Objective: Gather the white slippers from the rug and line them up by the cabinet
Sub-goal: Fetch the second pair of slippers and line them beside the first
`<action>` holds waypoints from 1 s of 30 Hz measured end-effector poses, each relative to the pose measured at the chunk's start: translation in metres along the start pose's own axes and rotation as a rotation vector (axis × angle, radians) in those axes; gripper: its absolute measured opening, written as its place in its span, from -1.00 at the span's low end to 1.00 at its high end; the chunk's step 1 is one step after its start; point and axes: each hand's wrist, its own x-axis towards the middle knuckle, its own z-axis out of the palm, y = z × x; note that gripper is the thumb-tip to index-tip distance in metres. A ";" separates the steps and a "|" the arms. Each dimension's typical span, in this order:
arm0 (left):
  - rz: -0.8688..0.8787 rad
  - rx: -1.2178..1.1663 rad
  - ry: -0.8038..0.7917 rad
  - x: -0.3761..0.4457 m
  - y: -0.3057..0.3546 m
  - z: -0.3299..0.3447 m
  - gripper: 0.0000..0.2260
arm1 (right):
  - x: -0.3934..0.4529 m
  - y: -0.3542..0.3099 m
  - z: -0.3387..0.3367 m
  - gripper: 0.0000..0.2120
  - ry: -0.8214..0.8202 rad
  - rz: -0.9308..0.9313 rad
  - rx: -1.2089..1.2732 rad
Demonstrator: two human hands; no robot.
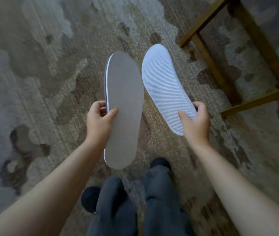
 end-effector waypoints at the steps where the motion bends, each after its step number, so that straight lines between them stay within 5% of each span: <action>1: 0.009 -0.004 -0.003 -0.015 0.027 -0.008 -0.77 | -0.009 -0.029 -0.018 -0.76 -0.015 -0.004 0.016; 8: 0.198 -0.005 -0.081 -0.106 0.202 -0.036 -0.78 | -0.075 -0.177 -0.143 -0.79 0.042 -0.062 0.057; 14: 0.312 -0.032 -0.264 -0.184 0.280 -0.025 -0.80 | -0.149 -0.227 -0.233 -0.81 0.302 -0.024 0.119; 22: 0.526 0.056 -0.703 -0.328 0.317 -0.015 -0.80 | -0.316 -0.239 -0.316 -0.79 0.838 0.151 0.201; 30: 0.676 0.242 -1.196 -0.520 0.285 0.010 -0.88 | -0.522 -0.212 -0.377 -0.80 1.322 0.439 0.347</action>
